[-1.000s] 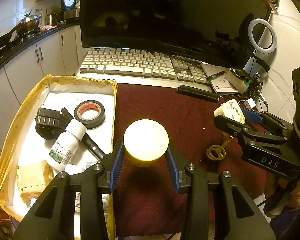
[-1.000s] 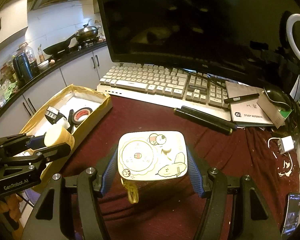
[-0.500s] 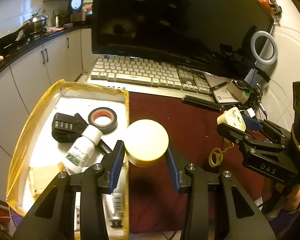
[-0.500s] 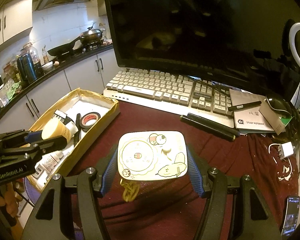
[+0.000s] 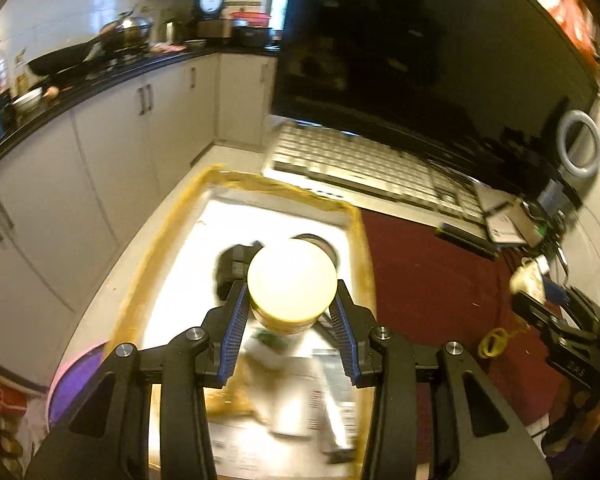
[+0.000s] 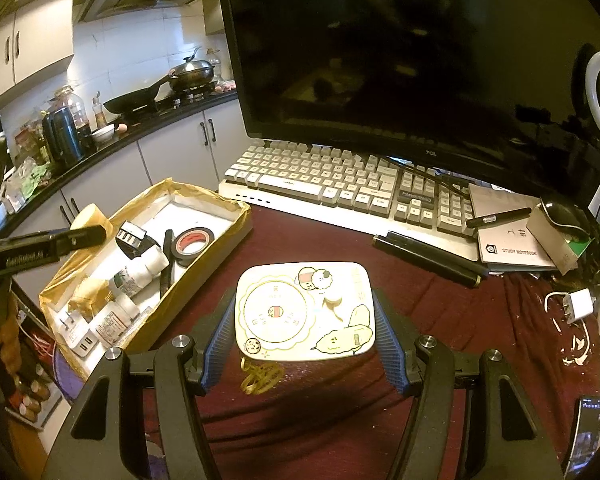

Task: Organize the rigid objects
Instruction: 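Carry the yellow-lidded jar over the tray and lower it with the left tool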

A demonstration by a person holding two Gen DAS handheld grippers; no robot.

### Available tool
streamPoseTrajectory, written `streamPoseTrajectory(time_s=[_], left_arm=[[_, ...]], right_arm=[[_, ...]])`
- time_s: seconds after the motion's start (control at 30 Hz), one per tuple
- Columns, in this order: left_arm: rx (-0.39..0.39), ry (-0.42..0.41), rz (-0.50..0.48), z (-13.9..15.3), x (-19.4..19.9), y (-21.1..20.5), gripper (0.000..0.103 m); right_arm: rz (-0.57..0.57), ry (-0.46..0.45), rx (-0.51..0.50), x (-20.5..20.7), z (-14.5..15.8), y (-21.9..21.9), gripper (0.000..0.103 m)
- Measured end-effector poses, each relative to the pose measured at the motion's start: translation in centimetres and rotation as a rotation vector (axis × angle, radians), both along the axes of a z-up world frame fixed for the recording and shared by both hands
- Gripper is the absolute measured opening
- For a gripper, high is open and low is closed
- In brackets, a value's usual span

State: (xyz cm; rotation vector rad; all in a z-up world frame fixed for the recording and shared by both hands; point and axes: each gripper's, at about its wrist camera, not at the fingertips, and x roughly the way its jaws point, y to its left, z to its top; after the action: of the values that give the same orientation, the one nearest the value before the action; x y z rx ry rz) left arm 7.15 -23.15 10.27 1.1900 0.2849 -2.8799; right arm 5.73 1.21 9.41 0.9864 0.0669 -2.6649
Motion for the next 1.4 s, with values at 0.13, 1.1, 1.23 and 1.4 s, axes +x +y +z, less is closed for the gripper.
streamPoseTrajectory(time_s=[0.13, 1.1, 1.23, 1.4], left_arm=[[0.026, -0.035, 0.05, -1.1, -0.8, -2.4, 0.039], [-0.147, -0.227, 0.071, -6.8, -3.4, -3.9, 0.039], [-0.166, -0.241, 0.054, -7.0, -3.5, -3.6, 0.039], [-0.152, -0.256, 0.028, -7.5, -3.5, -3.3, 0.039]], right_arm=[[0.011, -0.003, 0.0, 0.0, -0.1, -0.3, 0.058], [0.099, 0.035, 0.029, -1.9, 1.7, -3.8, 0.058], [0.147, 0.034, 0.021, -3.1, 2.1, -5.4, 0.058], [0.23, -0.001, -0.028, -5.4, 2.0, -7.8, 0.058]])
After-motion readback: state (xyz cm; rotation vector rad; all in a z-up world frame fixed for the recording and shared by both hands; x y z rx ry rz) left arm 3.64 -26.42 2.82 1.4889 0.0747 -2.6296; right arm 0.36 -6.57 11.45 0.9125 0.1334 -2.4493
